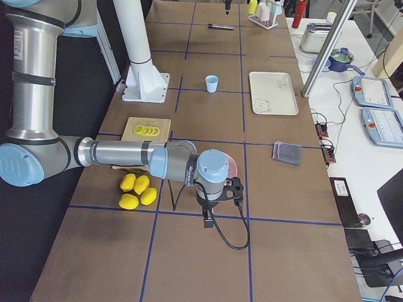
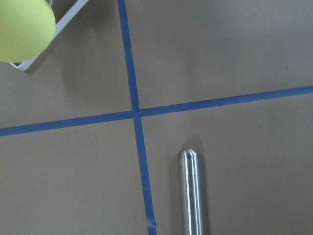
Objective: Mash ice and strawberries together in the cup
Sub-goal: 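Grasp the stainless-steel masher rod with the left gripper and lift it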
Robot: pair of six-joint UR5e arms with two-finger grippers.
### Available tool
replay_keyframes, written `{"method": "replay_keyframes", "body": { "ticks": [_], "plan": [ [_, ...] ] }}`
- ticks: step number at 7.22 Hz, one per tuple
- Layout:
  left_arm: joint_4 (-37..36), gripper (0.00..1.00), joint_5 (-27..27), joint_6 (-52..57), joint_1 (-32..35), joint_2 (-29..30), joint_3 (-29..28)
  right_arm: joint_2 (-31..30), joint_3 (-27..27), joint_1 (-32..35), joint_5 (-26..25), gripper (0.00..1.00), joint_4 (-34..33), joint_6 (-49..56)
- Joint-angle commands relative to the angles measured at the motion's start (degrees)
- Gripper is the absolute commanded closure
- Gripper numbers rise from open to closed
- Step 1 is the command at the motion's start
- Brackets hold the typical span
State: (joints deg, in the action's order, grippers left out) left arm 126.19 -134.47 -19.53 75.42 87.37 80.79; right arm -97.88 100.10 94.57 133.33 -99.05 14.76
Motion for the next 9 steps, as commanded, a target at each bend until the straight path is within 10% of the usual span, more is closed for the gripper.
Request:
{"method": "replay_keyframes", "body": {
  "ticks": [1, 7, 9],
  "plan": [
    [8.3, 0.0, 5.1, -7.1, -6.7, 0.0, -3.6, 0.0, -0.2, 0.0, 0.0, 0.01, 0.0, 0.1],
    [8.6, 0.12, 8.1, -7.3, -10.4, 1.3, -5.7, -0.5, -0.1, 0.0, 0.0, 0.01, 0.0, 0.2],
    [8.4, 0.98, 8.2, -7.2, -10.5, 2.2, -5.6, -0.5, -0.1, 0.0, 0.0, 0.01, 0.0, 0.2]
  ]
}}
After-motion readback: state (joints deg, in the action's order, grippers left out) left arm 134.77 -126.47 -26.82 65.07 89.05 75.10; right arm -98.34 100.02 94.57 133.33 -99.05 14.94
